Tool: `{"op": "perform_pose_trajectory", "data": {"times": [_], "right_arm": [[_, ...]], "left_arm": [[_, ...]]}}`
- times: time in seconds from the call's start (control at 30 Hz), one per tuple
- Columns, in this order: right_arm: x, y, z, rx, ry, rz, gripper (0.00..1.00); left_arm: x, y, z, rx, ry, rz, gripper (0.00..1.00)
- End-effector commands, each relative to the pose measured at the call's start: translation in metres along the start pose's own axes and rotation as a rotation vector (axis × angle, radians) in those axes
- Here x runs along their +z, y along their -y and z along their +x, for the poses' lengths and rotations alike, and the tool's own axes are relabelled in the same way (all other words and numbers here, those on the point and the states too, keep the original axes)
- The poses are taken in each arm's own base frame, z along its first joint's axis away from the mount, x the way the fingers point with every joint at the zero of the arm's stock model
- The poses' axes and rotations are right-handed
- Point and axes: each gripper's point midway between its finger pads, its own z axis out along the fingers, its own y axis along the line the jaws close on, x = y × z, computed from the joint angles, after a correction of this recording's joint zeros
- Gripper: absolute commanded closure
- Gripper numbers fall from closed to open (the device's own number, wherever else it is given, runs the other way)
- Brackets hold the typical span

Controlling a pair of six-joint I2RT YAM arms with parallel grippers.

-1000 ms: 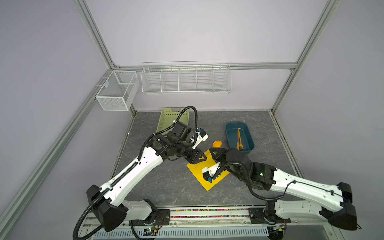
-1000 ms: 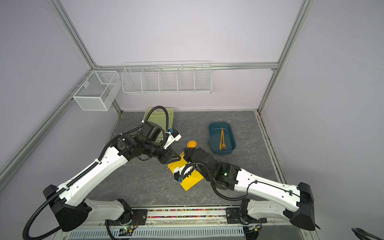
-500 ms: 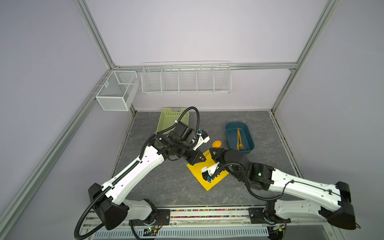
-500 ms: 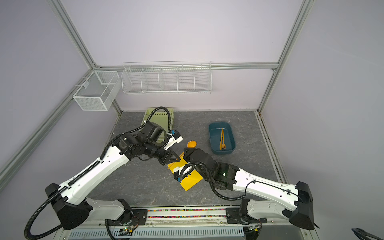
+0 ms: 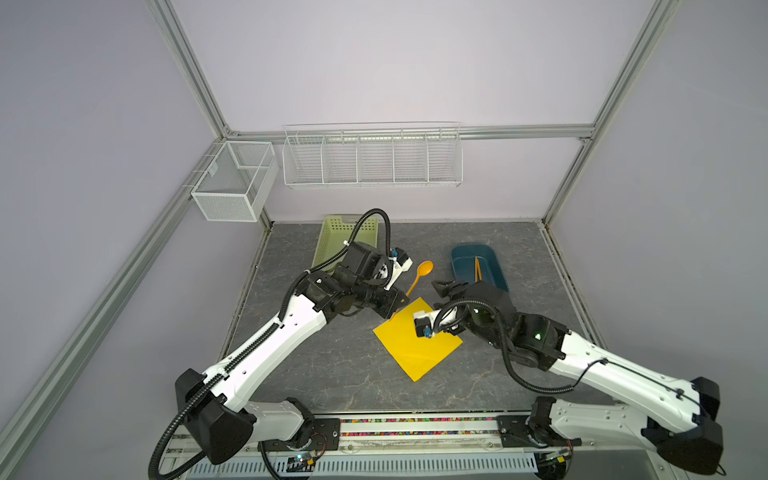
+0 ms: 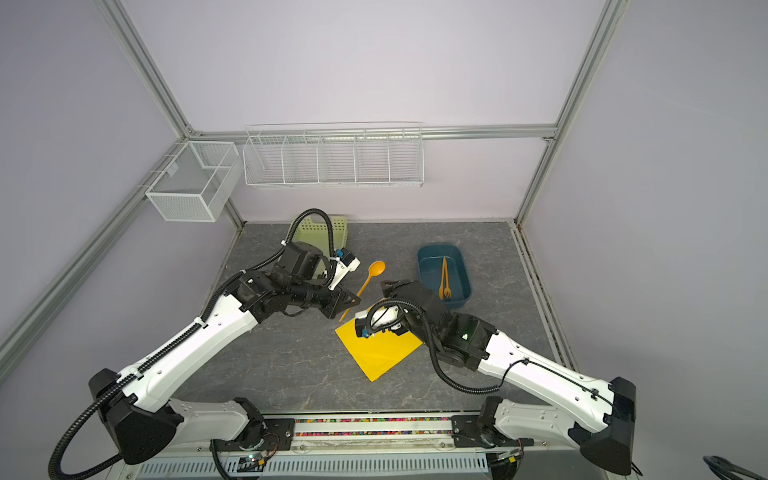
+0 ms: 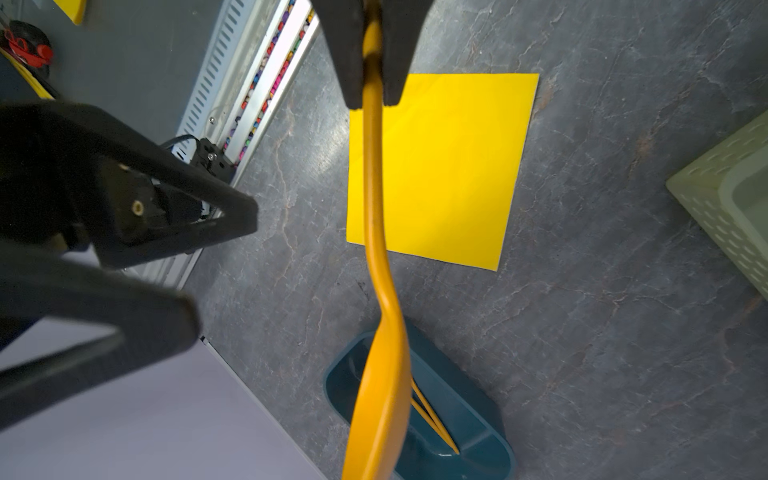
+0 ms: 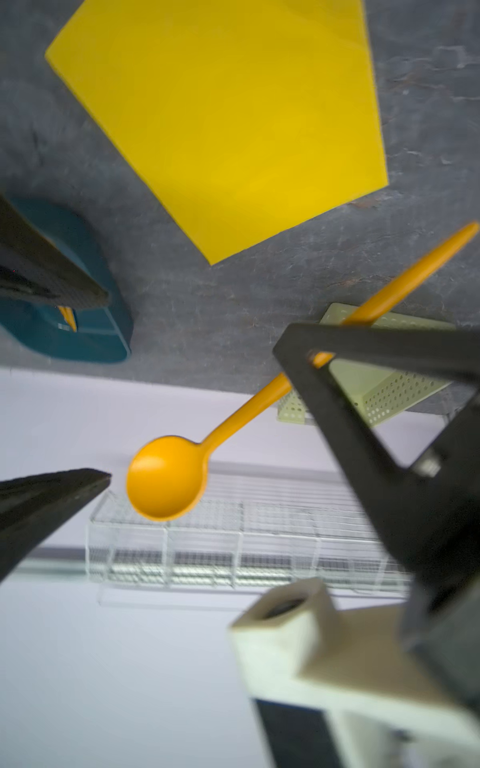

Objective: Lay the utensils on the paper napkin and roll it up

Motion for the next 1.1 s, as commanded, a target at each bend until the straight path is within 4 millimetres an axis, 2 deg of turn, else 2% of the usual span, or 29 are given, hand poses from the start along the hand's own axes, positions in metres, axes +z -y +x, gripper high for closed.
{"op": "perform_pose_trajectory", "data": {"times": [0.0,0.23,0.37,0.43,0.63,0.9,1.07], "right_arm": [[0.005,-0.012,0.006,0.466,-0.013,-0.087,0.36],[0.024,-0.016,0.008,1.220,-0.033,-0.096,0.36],[0.034,-0.013,0.016,1.602,-0.080,-0.060,0.37],[0.041,-0.013,0.012,1.759,-0.087,-0.102,0.39],[0.052,0.008,-0.006,2.011,-0.035,-0.191,0.48],[0.054,0.039,-0.028,2.027,0.094,-0.272,0.52],[0.054,0.047,-0.030,2.075,0.125,-0.287,0.62]], "left_arm": [[-0.003,-0.011,-0.022,-0.016,0.117,-0.044,1.00],[-0.001,-0.020,-0.030,-0.063,0.200,-0.066,1.00],[-0.002,-0.019,-0.033,-0.081,0.239,-0.055,1.00],[-0.003,-0.019,-0.033,-0.084,0.259,-0.052,1.00],[-0.006,-0.015,-0.035,-0.088,0.305,-0.023,1.00],[-0.006,-0.012,-0.033,-0.091,0.307,-0.005,1.00],[-0.007,-0.010,-0.036,-0.088,0.319,0.004,1.00]]}}
